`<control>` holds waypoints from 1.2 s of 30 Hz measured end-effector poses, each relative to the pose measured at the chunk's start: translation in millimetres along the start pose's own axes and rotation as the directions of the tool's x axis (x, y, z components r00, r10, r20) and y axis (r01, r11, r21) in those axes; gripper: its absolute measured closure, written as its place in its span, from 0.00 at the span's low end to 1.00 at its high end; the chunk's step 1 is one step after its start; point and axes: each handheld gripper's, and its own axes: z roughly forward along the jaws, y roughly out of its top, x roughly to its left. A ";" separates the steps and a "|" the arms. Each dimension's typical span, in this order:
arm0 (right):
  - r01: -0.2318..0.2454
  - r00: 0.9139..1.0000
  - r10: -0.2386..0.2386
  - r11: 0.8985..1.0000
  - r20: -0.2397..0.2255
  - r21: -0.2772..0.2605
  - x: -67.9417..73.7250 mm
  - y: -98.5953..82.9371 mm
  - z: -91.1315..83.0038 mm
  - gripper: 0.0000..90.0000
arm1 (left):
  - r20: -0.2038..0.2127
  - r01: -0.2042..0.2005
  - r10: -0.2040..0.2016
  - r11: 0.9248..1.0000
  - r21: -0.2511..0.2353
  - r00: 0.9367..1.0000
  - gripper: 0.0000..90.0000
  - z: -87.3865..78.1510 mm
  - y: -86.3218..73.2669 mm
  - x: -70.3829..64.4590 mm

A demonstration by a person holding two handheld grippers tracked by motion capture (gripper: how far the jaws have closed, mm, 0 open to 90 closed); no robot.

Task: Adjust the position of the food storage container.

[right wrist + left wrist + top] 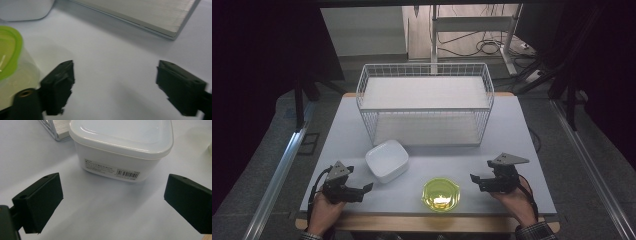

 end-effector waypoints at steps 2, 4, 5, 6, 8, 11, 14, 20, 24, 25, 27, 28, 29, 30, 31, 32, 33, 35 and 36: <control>0.018 1.000 -0.018 1.000 -0.005 0.011 3.0 3.1 -2.2 0.28 | -0.001 -0.001 0.001 1.000 0.002 1.000 0.02 -0.3 -0.4 -0.4; 0.032 0.999 -0.032 0.999 -0.012 0.002 7.1 7.4 -4.9 0.39 | -0.001 -0.002 0.002 1.000 0.003 1.000 0.02 -0.3 -0.6 -0.6; 0.036 0.999 -0.036 0.999 -0.025 0.000 9.3 9.7 -6.2 0.44 | 0.002 -0.003 0.003 1.000 0.004 1.000 0.02 -0.5 -1.0 -0.9; 0.044 0.999 -0.044 0.999 -0.030 -0.001 11.1 11.4 -7.1 0.48 | 0.004 -0.005 0.005 1.000 0.005 1.000 0.02 -0.6 -1.2 -1.1; 0.060 0.997 -0.060 0.998 -0.040 0.004 14.9 14.3 -8.1 0.55 | 0.005 -0.007 0.007 1.000 0.005 1.000 0.02 -0.7 -1.3 -1.4; 0.096 0.991 -0.095 0.995 -0.092 0.009 28.7 23.0 -8.4 0.70 | 0.003 -0.017 0.017 1.000 0.015 1.000 0.02 -0.4 -1.7 -2.5; 0.134 0.987 -0.132 0.991 -0.095 0.015 39.0 27.5 -6.7 0.77 | 0.000 -0.023 0.023 0.999 0.030 1.000 0.02 0.4 -2.3 -3.6; 0.150 0.973 -0.142 0.988 -0.181 0.033 61.6 37.2 -3.0 1.00 | 0.000 -0.029 0.029 0.999 0.028 1.000 0.02 -0.1 -2.4 -4.4; 0.185 0.961 -0.170 0.981 -0.217 0.053 74.6 40.2 0.7 1.00 | -0.001 -0.025 0.025 0.999 0.028 1.000 0.02 -0.2 -2.5 -4.0; 0.197 0.951 -0.178 0.979 -0.251 0.053 84.5 41.4 3.8 1.00 | -0.001 -0.026 0.026 0.999 0.028 1.000 0.02 -0.2 -2.7 -4.0; 0.202 0.944 -0.182 0.978 -0.276 0.049 91.4 42.6 6.5 1.00 | 0.000 -0.027 0.027 0.999 0.029 1.000 0.02 0.0 -2.6 -4.2; 0.199 0.941 -0.178 0.979 -0.289 0.046 95.4 43.4 8.5 1.00 | 0.001 -0.027 0.027 0.999 0.029 1.000 0.02 0.1 -2.6 -4.2; 0.193 0.938 -0.171 0.980 -0.302 0.046 99.3 44.3 10.4 1.00 | 0.001 -0.029 0.029 0.999 0.031 1.000 0.02 0.3 -2.6 -4.3; 0.192 0.933 -0.169 0.980 -0.317 0.044 102.9 45.2 12.9 1.00 | 0.000 -0.030 0.030 0.999 0.033 1.000 0.02 0.5 -2.6 -4.4; 0.187 0.930 -0.159 0.981 -0.332 0.053 106.8 46.2 15.5 1.00 | -0.001 -0.030 0.030 0.999 0.033 1.000 0.02 0.8 -2.6 -4.7; 0.187 0.925 -0.157 0.981 -0.347 0.054 110.4 46.9 18.4 1.00 | -0.001 -0.032 0.032 0.999 0.035 0.999 0.02 0.9 -2.6 -4.7; 0.188 0.920 -0.156 0.981 -0.359 0.056 114.2 47.7 21.5 1.00 | -0.001 -0.033 0.033 0.999 0.036 0.999 0.02 1.0 -2.6 -4.8; 0.203 0.913 -0.169 0.978 -0.371 0.055 122.2 49.4 27.2 1.00 | -0.001 -0.037 0.037 0.998 0.041 0.999 0.02 1.0 -2.5 -4.6; 0.207 0.910 -0.171 0.977 -0.378 0.057 126.3 50.5 29.8 1.00 | -0.002 -0.037 0.037 0.998 0.041 0.999 0.02 1.0 -2.6 -4.5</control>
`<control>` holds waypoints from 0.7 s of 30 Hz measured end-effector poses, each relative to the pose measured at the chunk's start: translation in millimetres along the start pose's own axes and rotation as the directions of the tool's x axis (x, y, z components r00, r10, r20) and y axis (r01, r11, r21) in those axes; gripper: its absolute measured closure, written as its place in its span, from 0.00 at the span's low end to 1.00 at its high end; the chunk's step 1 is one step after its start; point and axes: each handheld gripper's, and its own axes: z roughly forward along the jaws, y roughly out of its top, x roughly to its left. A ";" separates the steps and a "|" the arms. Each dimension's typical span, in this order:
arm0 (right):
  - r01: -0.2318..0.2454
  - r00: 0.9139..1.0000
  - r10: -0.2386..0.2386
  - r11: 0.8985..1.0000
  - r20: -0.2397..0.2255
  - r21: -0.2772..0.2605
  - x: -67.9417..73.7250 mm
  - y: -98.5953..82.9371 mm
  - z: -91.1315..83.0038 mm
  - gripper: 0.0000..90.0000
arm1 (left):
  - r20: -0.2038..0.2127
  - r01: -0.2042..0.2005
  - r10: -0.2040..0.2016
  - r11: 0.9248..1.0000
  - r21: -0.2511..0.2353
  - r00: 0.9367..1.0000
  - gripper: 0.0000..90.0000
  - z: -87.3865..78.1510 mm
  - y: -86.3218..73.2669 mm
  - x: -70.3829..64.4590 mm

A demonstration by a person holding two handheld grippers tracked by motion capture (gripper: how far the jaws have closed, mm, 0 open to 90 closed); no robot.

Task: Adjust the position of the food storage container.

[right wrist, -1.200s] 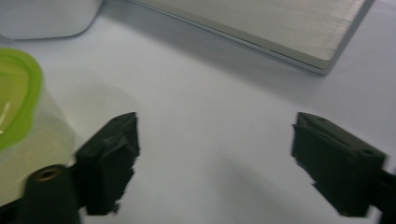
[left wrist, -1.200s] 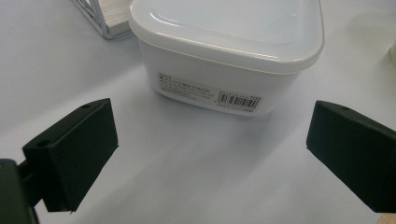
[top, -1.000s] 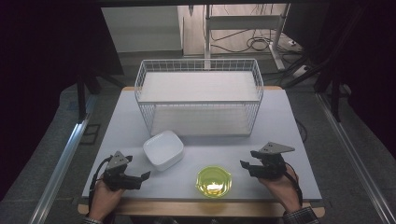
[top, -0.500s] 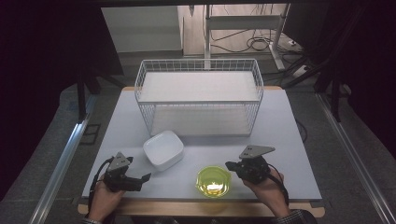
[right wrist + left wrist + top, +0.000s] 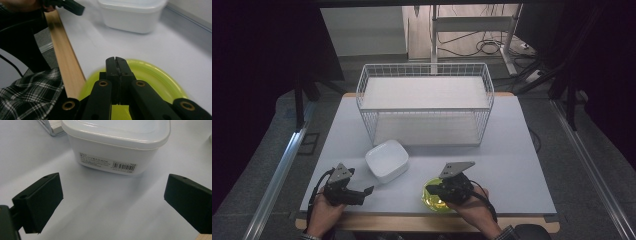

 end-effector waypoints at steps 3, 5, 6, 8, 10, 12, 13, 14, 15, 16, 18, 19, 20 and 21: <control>0.020 1.000 -0.019 1.000 -0.023 0.008 8.0 5.9 11.6 1.00 | 0.001 0.001 -0.001 1.000 0.001 1.000 0.02 0.1 -0.1 0.2; 0.041 0.998 -0.040 0.999 -0.038 0.025 14.0 8.4 19.9 0.99 | 0.001 0.000 0.000 1.000 0.002 1.000 0.02 0.3 -0.2 0.2; 0.052 0.998 -0.051 0.998 -0.038 0.033 16.9 9.0 23.9 0.99 | 0.001 0.000 0.000 1.000 0.003 1.000 0.02 0.4 -0.2 0.1; 0.072 0.997 -0.070 0.996 -0.039 0.054 21.4 8.9 30.4 0.99 | 0.001 -0.002 0.002 1.000 0.005 1.000 0.02 0.7 -0.2 0.0; 0.083 0.996 -0.080 0.995 -0.043 0.062 23.8 8.0 32.7 0.99 | 0.003 -0.001 0.001 1.000 0.006 1.000 0.02 0.9 -0.2 -0.3; 0.087 0.996 -0.085 0.994 -0.039 0.071 24.6 7.7 31.4 0.99 | 0.003 -0.001 0.001 1.000 0.008 1.000 0.02 0.9 -0.2 -0.4; 0.091 0.996 -0.090 0.993 -0.026 0.078 24.4 7.2 29.8 0.99 | 0.004 -0.001 0.001 1.000 0.008 1.000 0.02 0.9 -0.2 -0.4; 0.091 0.996 -0.090 0.993 -0.026 0.078 24.4 7.2 29.8 0.99 | 0.004 -0.001 0.001 1.000 0.008 1.000 0.02 0.9 -0.2 -0.4; 0.094 0.995 -0.093 0.992 -0.020 0.081 23.3 6.5 28.4 0.99 | 0.004 -0.002 0.002 1.000 0.009 1.000 0.02 0.9 -0.2 -0.4; 0.091 0.996 -0.090 0.992 -0.012 0.087 19.6 4.2 24.6 0.99 | 0.004 -0.002 0.002 1.000 0.009 1.000 0.02 1.0 -0.2 -0.5; 0.089 0.996 -0.090 0.992 0.009 0.093 16.9 2.4 21.9 0.99 | 0.004 -0.003 0.003 1.000 0.010 1.000 0.02 1.1 -0.2 -0.5; 0.083 0.996 -0.086 0.992 0.019 0.099 14.4 0.6 19.5 0.99 | 0.005 -0.004 0.004 1.000 0.011 1.000 0.02 1.2 -0.2 -0.5; 0.079 0.996 -0.082 0.992 0.025 0.100 12.1 -0.9 17.3 0.99 | 0.005 -0.004 0.004 1.000 0.012 1.000 0.02 1.3 -0.2 -0.6; 0.071 0.997 -0.074 0.993 0.033 0.099 9.9 -2.2 15.0 0.99 | 0.005 -0.004 0.004 1.000 0.012 1.000 0.02 1.3 -0.2 -0.6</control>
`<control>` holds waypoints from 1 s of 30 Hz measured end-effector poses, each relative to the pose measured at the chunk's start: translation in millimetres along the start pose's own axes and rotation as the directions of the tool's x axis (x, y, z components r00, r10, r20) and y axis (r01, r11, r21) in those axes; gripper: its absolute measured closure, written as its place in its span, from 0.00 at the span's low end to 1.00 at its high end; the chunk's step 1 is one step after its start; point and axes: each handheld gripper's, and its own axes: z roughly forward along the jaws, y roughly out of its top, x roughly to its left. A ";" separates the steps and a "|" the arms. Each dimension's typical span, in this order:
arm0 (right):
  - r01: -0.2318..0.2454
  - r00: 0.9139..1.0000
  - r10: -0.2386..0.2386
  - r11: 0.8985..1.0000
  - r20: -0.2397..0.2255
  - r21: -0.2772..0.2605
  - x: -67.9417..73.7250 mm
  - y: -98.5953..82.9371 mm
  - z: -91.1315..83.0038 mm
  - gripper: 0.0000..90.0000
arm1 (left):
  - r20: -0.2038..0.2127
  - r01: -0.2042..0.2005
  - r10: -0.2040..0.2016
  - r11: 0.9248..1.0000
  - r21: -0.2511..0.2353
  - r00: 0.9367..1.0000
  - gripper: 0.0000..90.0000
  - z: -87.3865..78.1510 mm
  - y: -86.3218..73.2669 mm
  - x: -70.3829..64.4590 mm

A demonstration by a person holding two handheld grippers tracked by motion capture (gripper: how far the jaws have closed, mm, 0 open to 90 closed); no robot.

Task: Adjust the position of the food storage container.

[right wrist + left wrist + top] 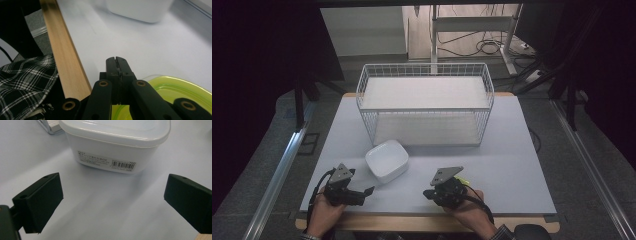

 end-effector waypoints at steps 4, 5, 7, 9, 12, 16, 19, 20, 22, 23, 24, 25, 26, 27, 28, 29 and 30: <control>-0.039 0.999 0.038 0.999 -0.008 -0.021 -4.7 -5.7 -11.8 0.99 | -0.001 0.002 -0.002 1.000 -0.001 1.000 0.02 -0.2 0.0 0.2; -0.044 0.999 0.043 0.999 -0.011 -0.026 -5.0 -6.8 -14.4 0.98 | -0.001 0.002 -0.002 1.000 -0.001 1.000 0.02 -0.2 0.0 0.1; -0.065 0.998 0.064 0.997 -0.025 -0.033 -4.1 -10.6 -21.2 0.98 | -0.002 0.001 -0.001 1.000 0.001 1.000 0.02 -0.1 0.0 0.1; -0.077 0.996 0.075 0.996 -0.042 -0.035 -1.9 -13.8 -24.9 0.98 | -0.003 0.000 0.000 1.000 0.001 1.000 0.02 -0.1 0.0 0.1; -0.074 0.996 0.073 0.997 -0.050 -0.023 4.8 -18.2 -28.9 0.97 | -0.004 0.001 -0.001 1.000 0.002 1.000 0.02 0.1 -0.1 0.1; -0.054 0.997 0.054 0.999 -0.047 0.005 12.1 -24.8 -28.3 0.97 | -0.004 -0.002 0.002 1.000 0.005 1.000 0.02 0.3 0.0 -0.3; -0.056 0.998 0.057 0.998 -0.037 0.010 10.9 -27.6 -30.7 0.97 | -0.005 -0.003 0.003 1.000 0.006 1.000 0.02 0.4 0.0 -0.4; -0.064 0.997 0.064 0.998 -0.030 0.009 8.9 -29.0 -32.2 0.98 | -0.005 -0.003 0.003 1.000 0.006 1.000 0.02 0.4 0.0 -0.3; -0.076 0.997 0.076 0.997 -0.016 0.015 4.8 -31.7 -33.9 0.98 | -0.005 -0.002 0.002 1.000 0.008 1.000 0.02 0.5 -0.1 -0.1; -0.077 0.997 0.077 0.997 -0.012 0.015 3.5 -32.6 -34.3 0.98 | -0.006 -0.003 0.003 1.000 0.009 1.000 0.02 0.6 -0.2 -0.1; -0.077 0.997 0.077 0.997 -0.012 0.015 3.5 -32.6 -34.3 0.98 | -0.006 -0.003 0.003 1.000 0.009 1.000 0.02 0.6 -0.2 -0.1; -0.092 0.996 0.091 0.996 0.008 0.017 -2.6 -36.2 -36.9 0.98 | -0.007 -0.005 0.005 1.000 0.011 1.000 0.02 0.7 -0.1 -0.2; -0.099 0.995 0.099 0.995 0.012 0.017 -4.1 -37.1 -38.0 0.98 | -0.008 -0.005 0.005 1.000 0.011 1.000 0.02 0.7 -0.1 -0.3; -0.103 0.995 0.102 0.995 0.019 0.014 -6.6 -38.2 -39.5 0.98 | -0.007 -0.006 0.006 1.000 0.012 1.000 0.02 0.8 -0.1 -0.3; -0.108 0.994 0.107 0.994 0.026 0.012 -8.8 -39.1 -41.1 0.98 | -0.007 -0.006 0.006 1.000 0.014 1.000 0.02 0.9 -0.1 -0.3; -0.108 0.994 0.107 0.994 0.026 0.012 -8.8 -39.1 -41.1 0.98 | -0.007 -0.006 0.006 1.000 0.014 1.000 0.02 0.9 -0.1 -0.3; -0.117 0.993 0.117 0.993 0.034 0.009 -10.9 -40.0 -42.4 0.98 | -0.008 -0.006 0.006 1.000 0.016 1.000 0.02 1.2 -0.2 -0.4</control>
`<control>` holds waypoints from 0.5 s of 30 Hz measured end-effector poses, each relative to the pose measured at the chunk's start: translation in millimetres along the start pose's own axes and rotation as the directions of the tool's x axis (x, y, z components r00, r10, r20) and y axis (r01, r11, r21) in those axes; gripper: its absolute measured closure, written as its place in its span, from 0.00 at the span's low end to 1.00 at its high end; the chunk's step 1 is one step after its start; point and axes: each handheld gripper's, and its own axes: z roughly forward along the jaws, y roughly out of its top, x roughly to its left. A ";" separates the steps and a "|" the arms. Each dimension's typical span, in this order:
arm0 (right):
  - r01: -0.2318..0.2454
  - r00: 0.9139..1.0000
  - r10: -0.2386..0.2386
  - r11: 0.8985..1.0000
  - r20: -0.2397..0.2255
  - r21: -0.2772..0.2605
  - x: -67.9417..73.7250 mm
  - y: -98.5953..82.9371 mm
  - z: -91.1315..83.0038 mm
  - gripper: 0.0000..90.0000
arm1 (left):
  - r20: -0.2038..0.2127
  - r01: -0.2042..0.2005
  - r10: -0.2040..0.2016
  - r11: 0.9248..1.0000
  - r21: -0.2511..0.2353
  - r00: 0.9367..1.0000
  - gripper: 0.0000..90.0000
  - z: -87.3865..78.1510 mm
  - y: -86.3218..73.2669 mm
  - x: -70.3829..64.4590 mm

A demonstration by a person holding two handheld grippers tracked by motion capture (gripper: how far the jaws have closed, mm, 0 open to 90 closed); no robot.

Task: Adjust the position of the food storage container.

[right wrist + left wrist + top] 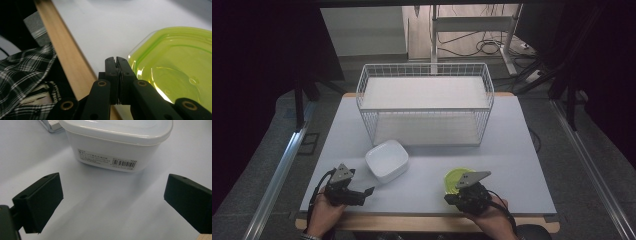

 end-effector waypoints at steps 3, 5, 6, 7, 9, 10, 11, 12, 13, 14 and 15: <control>-0.026 1.000 0.027 1.000 0.016 -0.006 -9.1 -1.8 -2.7 0.98 | 0.000 0.000 0.000 1.000 0.001 1.000 0.02 0.5 0.1 -0.3; -0.038 0.999 0.038 0.999 -0.004 -0.020 -11.0 0.0 -2.7 0.98 | -0.001 0.000 0.000 1.000 0.002 1.000 0.02 0.9 0.1 -0.3; -0.033 0.999 0.033 0.999 -0.009 -0.026 -10.6 2.6 -1.8 0.98 | -0.002 0.000 0.000 1.000 0.003 1.000 0.02 1.1 0.1 -0.4; -0.025 1.000 0.025 0.999 -0.011 -0.028 -9.7 5.3 -0.9 0.98 | -0.003 -0.001 0.001 1.000 0.004 1.000 0.02 1.4 0.2 -0.4; -0.005 1.000 0.005 0.999 -0.011 -0.034 -8.1 10.7 1.2 0.98 | -0.004 -0.002 0.002 1.000 0.004 1.000 0.02 1.5 0.3 -0.4; 0.025 1.000 -0.025 0.999 -0.004 -0.038 -6.7 21.1 5.7 0.98 | -0.005 -0.005 0.005 1.000 0.007 1.000 0.02 1.7 0.3 -0.4; 0.025 1.000 -0.025 0.999 -0.004 -0.038 -6.7 21.1 5.7 0.98 | -0.005 -0.005 0.005 1.000 0.007 1.000 0.02 1.7 0.3 -0.4; 0.039 0.999 -0.039 0.999 0.009 -0.031 -8.1 27.2 10.2 0.98 | -0.005 -0.005 0.005 1.000 0.007 1.000 0.02 1.7 0.1 -0.3; 0.039 0.999 -0.039 0.999 0.009 -0.031 -8.1 27.2 10.2 0.98 | -0.005 -0.005 0.005 1.000 0.007 1.000 0.02 1.7 0.1 -0.3; 0.050 0.998 -0.049 0.999 0.029 -0.016 -13.1 32.1 17.3 0.98 | -0.006 -0.002 0.002 1.000 0.006 1.000 0.02 1.6 0.1 -0.1; 0.053 0.998 -0.052 0.999 0.032 -0.013 -15.2 33.1 19.5 0.98 | -0.006 0.000 0.000 1.000 0.005 1.000 0.02 1.6 0.1 0.0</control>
